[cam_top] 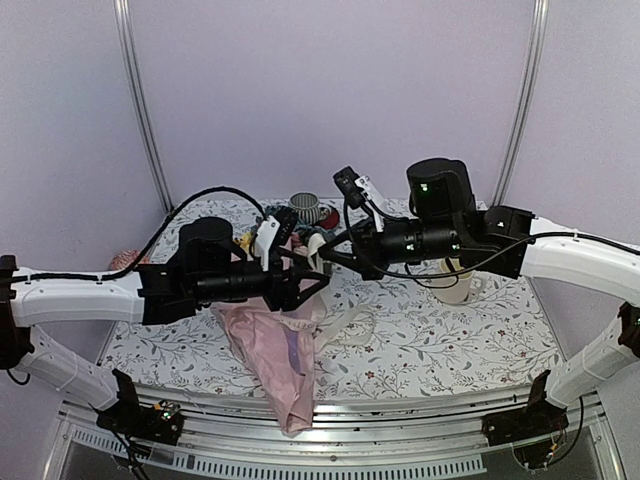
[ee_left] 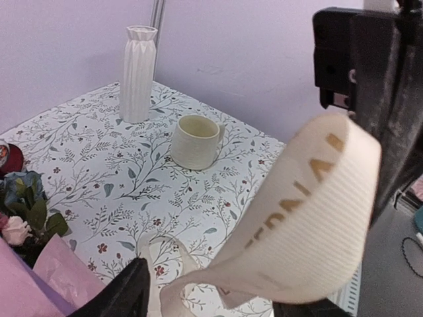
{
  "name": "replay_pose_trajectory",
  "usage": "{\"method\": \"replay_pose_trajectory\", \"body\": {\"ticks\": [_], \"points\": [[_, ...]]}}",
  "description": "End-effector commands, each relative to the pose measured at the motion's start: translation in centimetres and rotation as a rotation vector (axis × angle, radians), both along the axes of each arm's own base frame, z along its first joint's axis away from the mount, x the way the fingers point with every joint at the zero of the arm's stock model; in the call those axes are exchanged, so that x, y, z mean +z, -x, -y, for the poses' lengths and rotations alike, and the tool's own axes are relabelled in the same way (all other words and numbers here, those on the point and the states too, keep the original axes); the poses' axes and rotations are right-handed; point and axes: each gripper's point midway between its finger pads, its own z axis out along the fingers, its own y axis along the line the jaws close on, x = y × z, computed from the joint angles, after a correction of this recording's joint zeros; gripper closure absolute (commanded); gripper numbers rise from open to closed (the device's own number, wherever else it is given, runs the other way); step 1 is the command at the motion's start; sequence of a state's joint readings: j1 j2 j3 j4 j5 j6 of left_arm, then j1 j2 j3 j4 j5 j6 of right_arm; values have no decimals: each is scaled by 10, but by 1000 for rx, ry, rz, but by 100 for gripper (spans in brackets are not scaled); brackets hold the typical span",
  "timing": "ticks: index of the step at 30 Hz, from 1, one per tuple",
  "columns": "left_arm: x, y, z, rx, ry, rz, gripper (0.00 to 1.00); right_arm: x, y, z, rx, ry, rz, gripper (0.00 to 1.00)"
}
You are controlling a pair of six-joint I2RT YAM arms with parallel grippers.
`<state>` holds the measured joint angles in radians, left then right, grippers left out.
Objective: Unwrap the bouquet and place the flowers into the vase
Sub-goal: Pass from the right arm to the left, then place the untied ribbon at the corner of the board.
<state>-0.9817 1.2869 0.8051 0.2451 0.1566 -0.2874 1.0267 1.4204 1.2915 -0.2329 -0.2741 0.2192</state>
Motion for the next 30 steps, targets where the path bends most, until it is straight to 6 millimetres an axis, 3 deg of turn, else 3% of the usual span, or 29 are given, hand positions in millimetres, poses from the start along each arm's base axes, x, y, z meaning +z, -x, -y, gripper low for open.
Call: {"method": "replay_pose_trajectory", "body": {"ticks": [1,4,7,8,9,12,16,20,22,27,29,30], "points": [[18,-13,5,55,15,59,55,24,1,-7,22,-67,37,97],[19,-21,-2,113,3,61,100,26,-3,-4,-9,-72,50,91],[16,-30,-23,221,-44,37,100,25,-17,6,-110,-58,71,77],[13,-36,-35,278,-74,26,100,24,-23,12,-155,-53,78,63],[11,-42,-49,345,-103,10,100,23,-28,18,-194,-53,88,55],[9,-58,-110,560,-175,-48,100,24,-36,35,-285,-68,116,40],[29,-62,-202,809,-172,-85,100,14,-48,50,-367,-66,132,36],[59,-43,-283,1054,-114,-67,100,-6,-69,52,-435,-15,126,36],[64,-33,-316,1174,-131,-68,100,-15,-79,50,-455,6,117,36],[48,-27,-367,1404,-270,-112,100,-41,-99,36,-446,59,84,37],[42,-28,-384,1483,-316,-124,100,-61,-104,31,-441,105,66,37],[41,-29,-392,1522,-322,-133,100,-57,-107,28,-442,101,70,37]]}}
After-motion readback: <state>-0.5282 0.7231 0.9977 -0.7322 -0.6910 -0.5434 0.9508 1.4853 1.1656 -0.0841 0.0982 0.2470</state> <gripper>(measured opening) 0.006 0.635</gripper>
